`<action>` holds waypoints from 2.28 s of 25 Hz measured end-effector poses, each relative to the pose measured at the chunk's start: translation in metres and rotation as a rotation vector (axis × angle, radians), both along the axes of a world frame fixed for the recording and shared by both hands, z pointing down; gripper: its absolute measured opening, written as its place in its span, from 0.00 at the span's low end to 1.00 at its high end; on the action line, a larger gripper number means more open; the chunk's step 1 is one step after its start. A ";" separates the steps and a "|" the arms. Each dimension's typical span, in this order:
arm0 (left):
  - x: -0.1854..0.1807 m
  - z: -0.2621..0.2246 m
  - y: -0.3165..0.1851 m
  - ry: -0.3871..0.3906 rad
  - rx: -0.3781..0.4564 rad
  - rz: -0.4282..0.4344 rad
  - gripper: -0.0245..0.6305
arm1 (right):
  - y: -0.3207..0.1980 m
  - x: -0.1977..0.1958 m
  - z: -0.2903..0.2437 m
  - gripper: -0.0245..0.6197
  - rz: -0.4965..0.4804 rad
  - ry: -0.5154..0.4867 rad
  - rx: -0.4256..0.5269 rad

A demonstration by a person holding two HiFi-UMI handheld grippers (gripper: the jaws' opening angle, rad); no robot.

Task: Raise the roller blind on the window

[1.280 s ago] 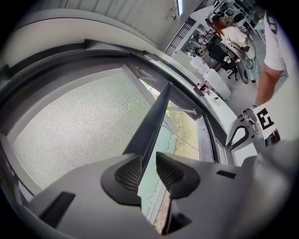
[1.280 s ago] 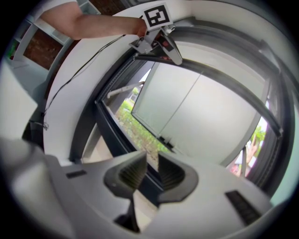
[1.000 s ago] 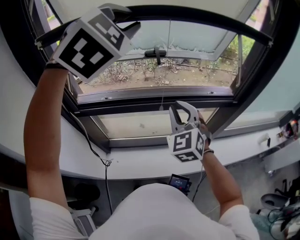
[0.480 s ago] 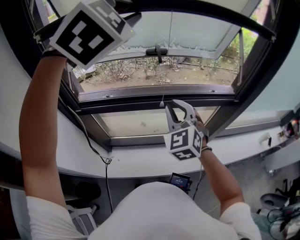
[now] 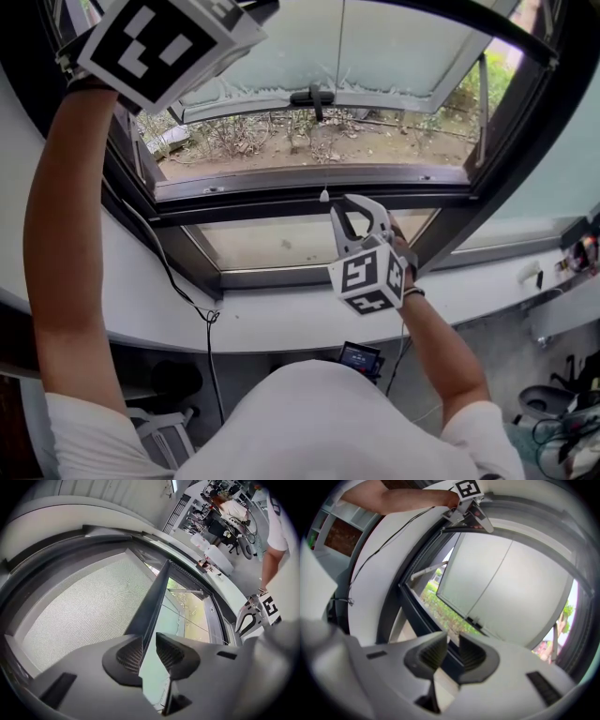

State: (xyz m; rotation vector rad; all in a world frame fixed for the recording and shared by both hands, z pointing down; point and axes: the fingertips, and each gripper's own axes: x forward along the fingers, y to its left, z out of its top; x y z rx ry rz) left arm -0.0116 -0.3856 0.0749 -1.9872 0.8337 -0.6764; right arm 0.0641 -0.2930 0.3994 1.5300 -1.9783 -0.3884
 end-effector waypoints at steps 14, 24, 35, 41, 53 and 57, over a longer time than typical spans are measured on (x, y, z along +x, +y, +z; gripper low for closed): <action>0.005 -0.010 0.014 -0.001 0.028 -0.005 0.19 | -0.031 -0.006 0.004 0.19 -0.023 -0.084 -0.073; 0.008 -0.019 0.021 -0.001 0.052 -0.011 0.19 | -0.076 -0.007 0.025 0.22 0.033 -0.097 -0.149; 0.005 -0.027 0.023 0.055 0.073 0.014 0.19 | -0.067 -0.016 0.044 0.17 0.008 0.341 -0.127; 0.000 -0.031 0.036 0.255 0.093 0.092 0.19 | -0.063 -0.012 0.047 0.17 0.009 0.361 -0.196; -0.002 0.013 0.067 0.433 -0.025 0.192 0.19 | -0.056 -0.001 0.045 0.17 0.033 0.372 -0.179; -0.003 0.033 0.072 0.469 -0.077 0.206 0.19 | -0.055 0.002 0.044 0.17 0.041 0.365 -0.172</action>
